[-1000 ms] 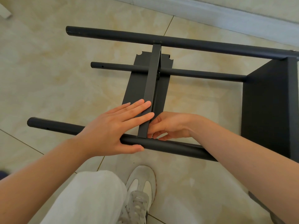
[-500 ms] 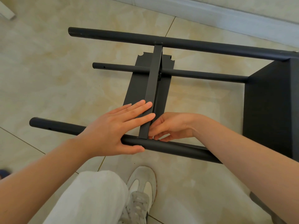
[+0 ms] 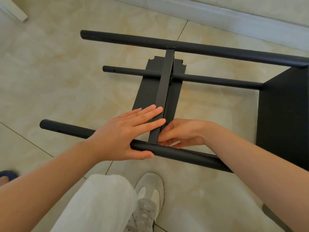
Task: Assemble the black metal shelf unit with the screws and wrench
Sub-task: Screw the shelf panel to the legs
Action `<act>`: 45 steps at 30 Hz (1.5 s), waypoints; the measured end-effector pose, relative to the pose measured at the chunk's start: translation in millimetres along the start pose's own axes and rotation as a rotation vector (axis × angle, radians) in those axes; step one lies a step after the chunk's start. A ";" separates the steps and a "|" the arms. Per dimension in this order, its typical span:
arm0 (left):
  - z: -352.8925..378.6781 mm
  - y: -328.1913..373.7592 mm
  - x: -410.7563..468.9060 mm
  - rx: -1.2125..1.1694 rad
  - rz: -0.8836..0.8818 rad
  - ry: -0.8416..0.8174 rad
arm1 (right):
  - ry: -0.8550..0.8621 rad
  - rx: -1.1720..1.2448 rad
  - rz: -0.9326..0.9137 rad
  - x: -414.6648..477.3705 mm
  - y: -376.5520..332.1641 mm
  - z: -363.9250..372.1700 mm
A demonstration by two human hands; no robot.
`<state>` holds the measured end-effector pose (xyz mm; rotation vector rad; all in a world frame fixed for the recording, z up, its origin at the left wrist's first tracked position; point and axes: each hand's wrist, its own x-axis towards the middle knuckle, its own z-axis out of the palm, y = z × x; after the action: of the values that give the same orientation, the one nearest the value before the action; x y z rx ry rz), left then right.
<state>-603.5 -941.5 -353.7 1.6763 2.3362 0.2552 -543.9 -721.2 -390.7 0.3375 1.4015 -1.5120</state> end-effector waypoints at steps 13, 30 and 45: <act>-1.3 1.7 0.4 -0.014 -0.006 0.006 | 0.018 0.018 -0.008 3.0 0.6 -2.1; -1.6 2.2 1.0 -0.040 -0.010 0.010 | -0.031 0.040 -0.011 5.9 -1.9 -2.8; -2.7 3.4 0.7 -0.041 -0.012 0.015 | -0.058 0.042 -0.006 5.5 0.0 -5.6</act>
<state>-601.5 -939.8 -350.2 1.6468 2.3350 0.3118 -548.7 -718.9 -396.5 0.3130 1.3278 -1.5461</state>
